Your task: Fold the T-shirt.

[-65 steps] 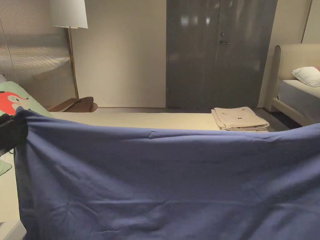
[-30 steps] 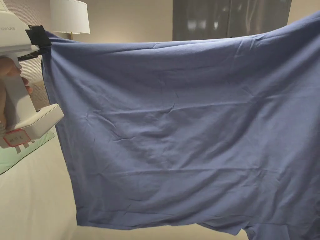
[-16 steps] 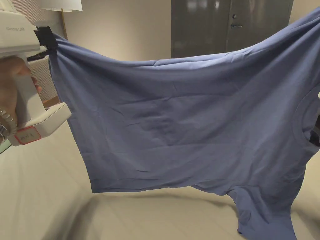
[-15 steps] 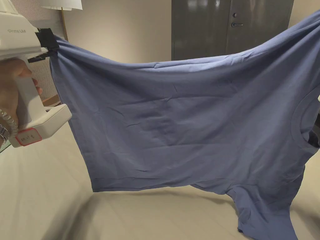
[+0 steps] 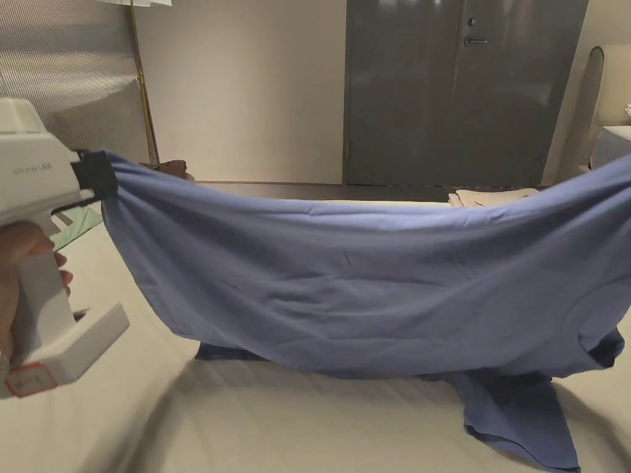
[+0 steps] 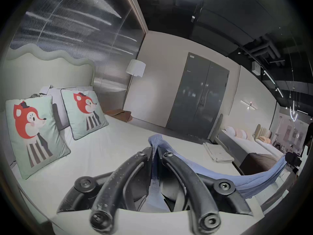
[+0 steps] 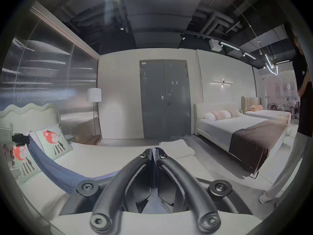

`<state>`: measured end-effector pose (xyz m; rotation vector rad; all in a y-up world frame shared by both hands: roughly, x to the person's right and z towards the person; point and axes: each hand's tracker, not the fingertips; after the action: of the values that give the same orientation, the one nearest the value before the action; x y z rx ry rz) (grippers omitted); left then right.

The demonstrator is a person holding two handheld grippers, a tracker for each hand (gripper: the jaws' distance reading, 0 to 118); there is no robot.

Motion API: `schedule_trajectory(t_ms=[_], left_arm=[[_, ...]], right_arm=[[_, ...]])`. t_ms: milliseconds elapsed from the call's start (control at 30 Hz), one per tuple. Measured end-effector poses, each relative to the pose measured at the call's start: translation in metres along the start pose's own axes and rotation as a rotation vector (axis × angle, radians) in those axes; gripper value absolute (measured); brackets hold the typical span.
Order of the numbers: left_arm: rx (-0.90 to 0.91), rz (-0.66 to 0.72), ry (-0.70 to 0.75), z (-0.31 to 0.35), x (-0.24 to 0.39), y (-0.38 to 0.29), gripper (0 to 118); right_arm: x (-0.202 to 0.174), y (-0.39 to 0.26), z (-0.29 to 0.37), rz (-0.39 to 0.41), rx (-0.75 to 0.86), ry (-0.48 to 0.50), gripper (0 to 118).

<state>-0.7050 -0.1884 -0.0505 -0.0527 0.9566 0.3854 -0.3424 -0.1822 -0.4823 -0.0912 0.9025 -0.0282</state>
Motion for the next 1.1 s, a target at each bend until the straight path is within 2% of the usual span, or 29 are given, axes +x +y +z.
schedule_trajectory(t_ms=[67,233,433,533,633,733,767,900,1000,1033,1100], left_arm=[[-0.024,-0.011,0.003,0.012,-0.012,-0.008,3],[-0.102,-0.009,0.009,0.067,-0.032,-0.043,3],[-0.179,0.000,0.020,0.143,-0.047,-0.088,3],[-0.230,0.005,0.032,0.173,-0.059,-0.110,3],[-0.286,-0.009,0.053,0.202,-0.066,-0.134,3],[-0.361,-0.028,0.063,0.230,-0.078,-0.165,3],[-0.387,-0.027,0.071,0.238,-0.081,-0.173,3],[-0.501,-0.039,0.103,0.266,-0.105,-0.218,3],[-0.600,0.002,0.120,0.287,-0.110,-0.246,3],[-0.629,0.010,0.123,0.291,-0.114,-0.257,3],[-0.688,-0.001,0.137,0.296,-0.119,-0.275,3]], right_arm=[[0.002,-0.011,0.019,0.014,-0.028,0.004,2],[0.011,-0.041,0.075,-0.027,-0.126,0.033,2],[0.021,-0.082,0.148,-0.035,-0.248,0.042,2],[0.027,-0.105,0.185,-0.015,-0.316,0.041,2],[0.033,-0.131,0.217,-0.046,-0.418,0.044,2],[0.034,-0.159,0.250,-0.013,-0.486,0.020,2],[0.021,-0.158,0.267,-0.009,-0.513,0.018,2],[0.029,-0.196,0.305,0.011,-0.607,-0.014,2],[0.031,-0.222,0.325,0.020,-0.693,-0.029,2],[0.015,-0.216,0.333,0.038,-0.715,-0.034,2],[0.013,-0.231,0.340,0.042,-0.774,-0.042,2]])
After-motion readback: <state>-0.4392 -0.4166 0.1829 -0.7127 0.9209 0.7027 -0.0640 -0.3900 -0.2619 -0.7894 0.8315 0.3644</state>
